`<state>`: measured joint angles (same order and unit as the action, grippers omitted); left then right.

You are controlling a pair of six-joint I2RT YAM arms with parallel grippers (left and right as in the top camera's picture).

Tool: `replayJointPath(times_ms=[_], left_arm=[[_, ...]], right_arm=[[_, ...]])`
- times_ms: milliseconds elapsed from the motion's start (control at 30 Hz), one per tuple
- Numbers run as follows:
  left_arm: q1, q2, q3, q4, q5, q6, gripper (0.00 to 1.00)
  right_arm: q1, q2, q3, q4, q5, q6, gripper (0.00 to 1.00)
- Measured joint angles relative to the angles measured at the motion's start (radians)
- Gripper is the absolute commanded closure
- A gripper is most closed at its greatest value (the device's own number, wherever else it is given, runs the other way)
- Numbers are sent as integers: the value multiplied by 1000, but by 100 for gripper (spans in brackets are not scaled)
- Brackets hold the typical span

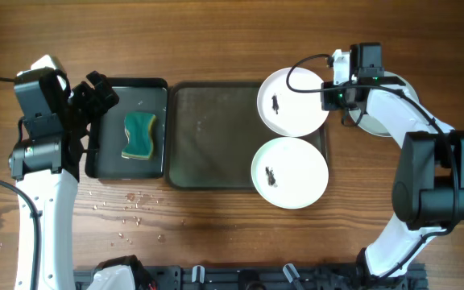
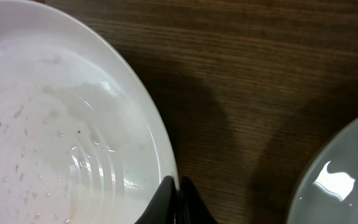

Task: Clean dirty plates on tray and stack at the side
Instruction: 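Drag the upper dirty plate left to the tray center, right gripper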

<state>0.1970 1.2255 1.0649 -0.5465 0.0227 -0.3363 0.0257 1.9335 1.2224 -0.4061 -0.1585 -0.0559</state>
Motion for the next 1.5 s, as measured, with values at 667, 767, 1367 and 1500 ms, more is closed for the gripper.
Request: replayJointPath(times_ms=[667, 767, 1367, 1500], left_arm=[[0, 0, 0, 0, 0, 0, 0], [0, 0, 0, 0, 0, 0, 0], [0, 0, 0, 0, 0, 0, 0], [0, 0, 0, 0, 0, 0, 0]], right_arm=[[275, 0, 0, -47, -172, 396, 96], [307, 0, 0, -46, -79, 418, 96], [331, 0, 0, -11, 37, 377, 59], [331, 0, 0, 16, 40, 286, 58]])
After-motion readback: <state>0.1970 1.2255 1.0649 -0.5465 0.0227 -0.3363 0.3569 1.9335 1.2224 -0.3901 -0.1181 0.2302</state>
